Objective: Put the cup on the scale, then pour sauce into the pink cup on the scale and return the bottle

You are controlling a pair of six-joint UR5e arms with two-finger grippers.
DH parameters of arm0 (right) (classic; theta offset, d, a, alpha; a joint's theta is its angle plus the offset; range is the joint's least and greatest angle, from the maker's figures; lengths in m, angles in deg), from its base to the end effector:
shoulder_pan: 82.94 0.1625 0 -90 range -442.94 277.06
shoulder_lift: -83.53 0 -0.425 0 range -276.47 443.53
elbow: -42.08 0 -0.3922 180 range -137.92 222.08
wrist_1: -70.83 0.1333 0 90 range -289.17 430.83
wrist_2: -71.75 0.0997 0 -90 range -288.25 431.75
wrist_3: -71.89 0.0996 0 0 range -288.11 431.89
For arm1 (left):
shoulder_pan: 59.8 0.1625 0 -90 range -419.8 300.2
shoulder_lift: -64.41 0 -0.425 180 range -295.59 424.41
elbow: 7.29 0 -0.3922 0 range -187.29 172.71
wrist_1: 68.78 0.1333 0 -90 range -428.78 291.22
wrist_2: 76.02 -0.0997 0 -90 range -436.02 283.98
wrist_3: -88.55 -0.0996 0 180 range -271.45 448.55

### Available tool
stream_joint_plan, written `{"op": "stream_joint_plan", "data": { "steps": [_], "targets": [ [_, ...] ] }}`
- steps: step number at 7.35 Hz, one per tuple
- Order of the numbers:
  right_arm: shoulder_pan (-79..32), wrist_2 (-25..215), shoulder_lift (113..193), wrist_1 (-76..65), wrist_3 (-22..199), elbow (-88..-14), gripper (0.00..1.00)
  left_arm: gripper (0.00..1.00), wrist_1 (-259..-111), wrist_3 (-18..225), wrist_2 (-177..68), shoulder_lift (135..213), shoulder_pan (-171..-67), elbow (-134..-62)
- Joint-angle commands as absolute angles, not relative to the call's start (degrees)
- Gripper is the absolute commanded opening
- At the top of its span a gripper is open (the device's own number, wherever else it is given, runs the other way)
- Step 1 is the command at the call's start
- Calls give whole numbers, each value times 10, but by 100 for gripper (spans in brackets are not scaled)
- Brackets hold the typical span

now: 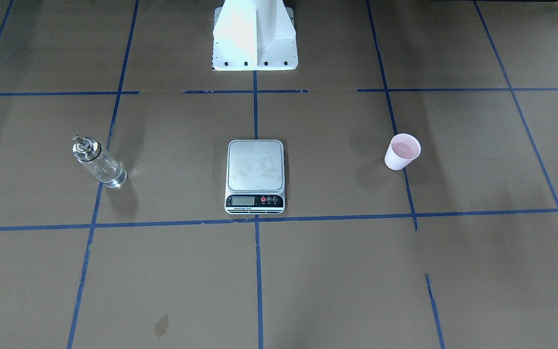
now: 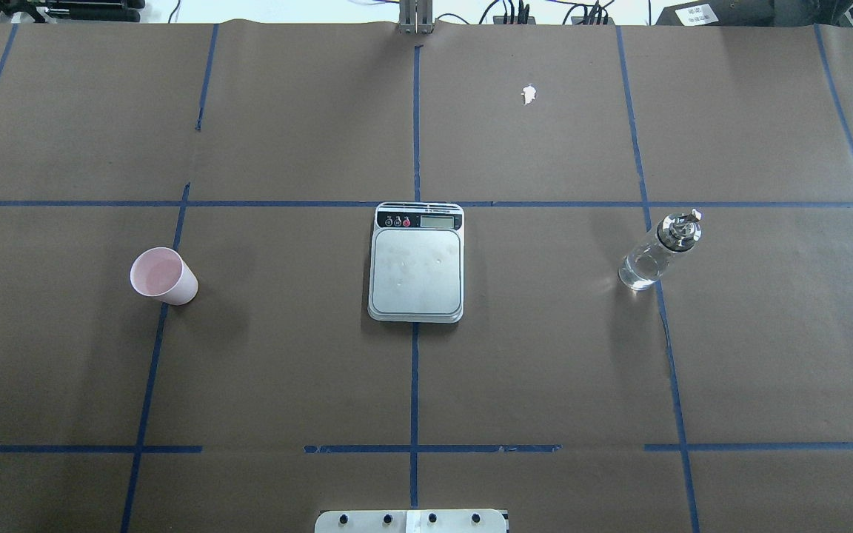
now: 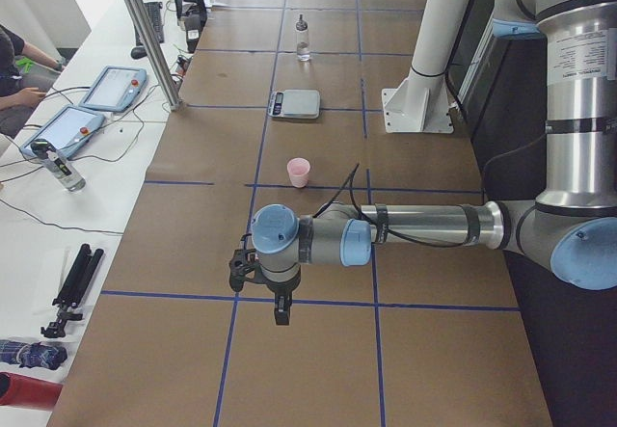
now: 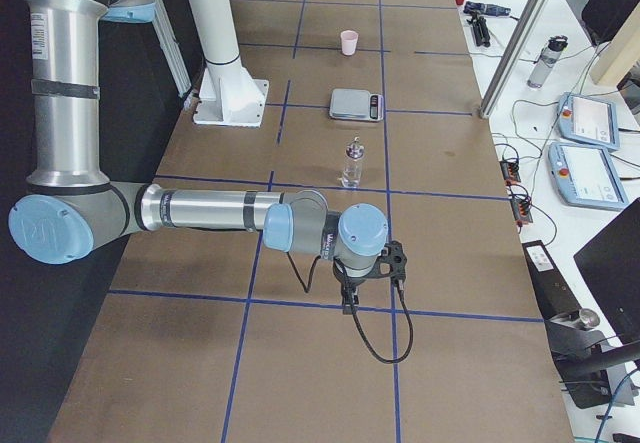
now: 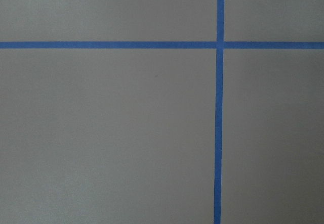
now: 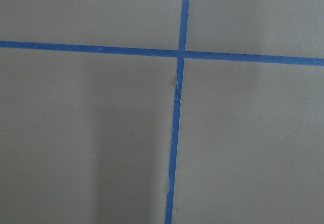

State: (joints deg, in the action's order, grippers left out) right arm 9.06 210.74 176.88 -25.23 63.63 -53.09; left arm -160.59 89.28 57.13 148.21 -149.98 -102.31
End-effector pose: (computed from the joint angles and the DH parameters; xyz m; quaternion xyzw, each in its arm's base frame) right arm 0.0742 -0.4595 0.6469 0.0035 -0.4157 -0.0343 0.9089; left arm -0.0666 -0.4465 0.6647 0.0033 0.3677 -0.0054 0.9299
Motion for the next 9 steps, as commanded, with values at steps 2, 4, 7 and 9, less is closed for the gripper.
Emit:
{"op": "stream_joint_plan", "data": {
  "steps": [2,4,7,9],
  "targets": [
    [91,2107,1767,-252,641,-542,100,100,-1605,894,571,1483,-1500,-1034],
    [90,2107,1766,-252,642,-542,100,100,-1603,897,568,1490,-1500,-1090],
    [90,2107,1766,-252,643,-545,100,100,-1560,894,597,1501,-1490,-1251],
    [90,2106,1766,-253,642,-543,100,100,-1605,993,661,1512,-1431,-1245]
  ]
}}
